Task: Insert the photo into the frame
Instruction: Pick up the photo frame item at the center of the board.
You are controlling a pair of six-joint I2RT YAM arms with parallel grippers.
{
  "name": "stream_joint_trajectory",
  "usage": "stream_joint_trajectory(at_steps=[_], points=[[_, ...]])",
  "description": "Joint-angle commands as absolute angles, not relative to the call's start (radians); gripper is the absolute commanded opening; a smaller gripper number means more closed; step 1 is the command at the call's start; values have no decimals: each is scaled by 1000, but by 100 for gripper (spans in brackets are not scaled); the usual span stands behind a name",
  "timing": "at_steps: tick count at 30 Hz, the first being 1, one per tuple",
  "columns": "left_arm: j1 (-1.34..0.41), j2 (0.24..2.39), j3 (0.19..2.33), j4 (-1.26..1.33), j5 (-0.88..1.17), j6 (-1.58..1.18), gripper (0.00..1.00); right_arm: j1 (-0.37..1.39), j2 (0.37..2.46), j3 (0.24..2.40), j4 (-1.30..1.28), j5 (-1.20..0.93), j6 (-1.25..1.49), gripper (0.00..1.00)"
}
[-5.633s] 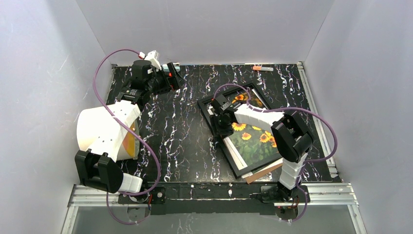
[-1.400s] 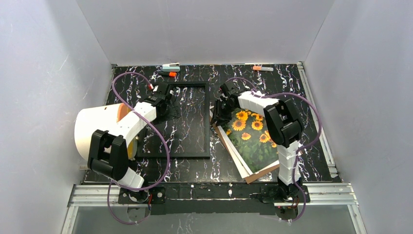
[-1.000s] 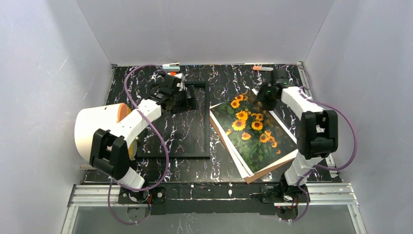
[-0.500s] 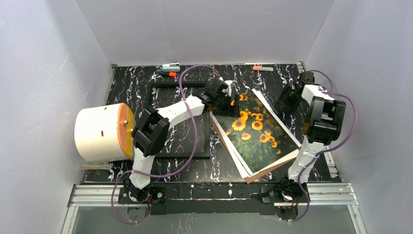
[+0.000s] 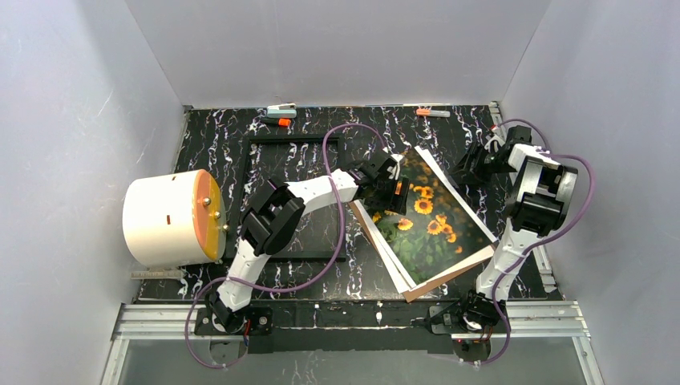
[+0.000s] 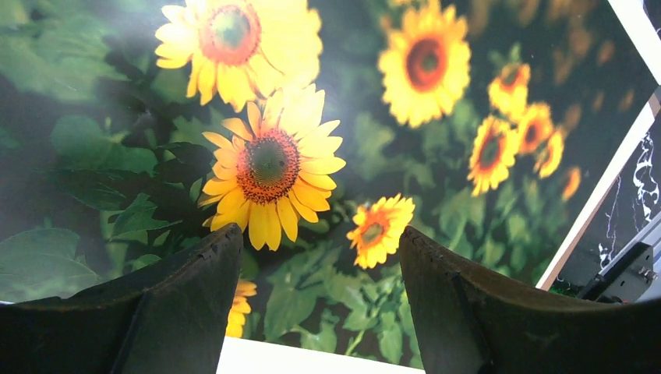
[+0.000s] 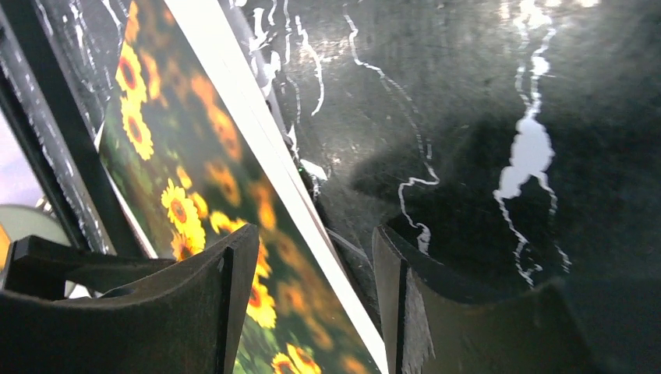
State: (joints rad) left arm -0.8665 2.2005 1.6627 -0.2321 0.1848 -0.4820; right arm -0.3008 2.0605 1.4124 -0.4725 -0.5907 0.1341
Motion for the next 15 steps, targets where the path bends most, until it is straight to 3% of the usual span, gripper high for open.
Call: stream_joint_trajectory(at_steps=[1,7,15], points=[[-871,2234,1679,-360,89,-455,72,-295,2102,1408,-518,-685,52,64],[-871,2297,1723,-461,55,-451,70,-295,2105,1380,-514,-733,29,64],[-871,2376,1818,-569,14,-439,69,-293,2109,1437,-580,-979,-39,65]])
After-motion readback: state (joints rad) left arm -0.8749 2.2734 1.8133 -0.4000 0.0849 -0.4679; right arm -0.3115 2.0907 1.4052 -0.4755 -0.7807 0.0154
